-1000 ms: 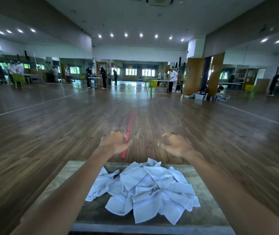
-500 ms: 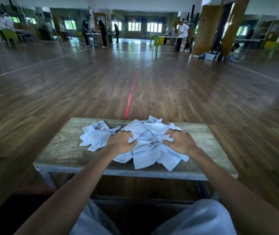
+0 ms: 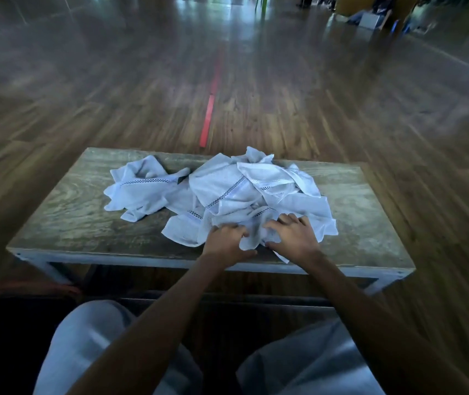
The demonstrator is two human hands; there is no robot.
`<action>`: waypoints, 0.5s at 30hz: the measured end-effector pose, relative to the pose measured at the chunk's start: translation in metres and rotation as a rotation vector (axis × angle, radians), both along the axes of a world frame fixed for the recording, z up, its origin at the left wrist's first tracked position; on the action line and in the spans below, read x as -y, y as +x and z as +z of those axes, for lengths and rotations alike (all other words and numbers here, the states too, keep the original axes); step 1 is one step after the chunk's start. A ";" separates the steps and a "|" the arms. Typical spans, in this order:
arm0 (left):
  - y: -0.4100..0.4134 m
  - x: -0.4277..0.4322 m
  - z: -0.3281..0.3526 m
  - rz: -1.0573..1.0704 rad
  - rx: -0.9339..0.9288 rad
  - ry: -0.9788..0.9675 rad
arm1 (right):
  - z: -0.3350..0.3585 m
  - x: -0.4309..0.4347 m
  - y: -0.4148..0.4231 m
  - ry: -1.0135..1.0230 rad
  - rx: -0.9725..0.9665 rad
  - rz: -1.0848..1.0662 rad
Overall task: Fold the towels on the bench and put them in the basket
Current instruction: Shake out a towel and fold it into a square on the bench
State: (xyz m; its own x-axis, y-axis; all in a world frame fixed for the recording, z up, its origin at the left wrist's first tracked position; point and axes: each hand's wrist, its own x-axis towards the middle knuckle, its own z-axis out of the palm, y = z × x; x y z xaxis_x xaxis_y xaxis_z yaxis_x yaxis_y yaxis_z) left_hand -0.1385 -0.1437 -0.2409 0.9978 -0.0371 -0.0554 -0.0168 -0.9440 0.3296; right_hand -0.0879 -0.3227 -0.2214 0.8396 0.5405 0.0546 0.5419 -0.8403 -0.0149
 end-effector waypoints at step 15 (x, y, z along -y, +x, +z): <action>0.024 -0.006 0.077 -0.022 0.482 0.073 | 0.078 -0.005 0.021 0.357 -0.036 0.018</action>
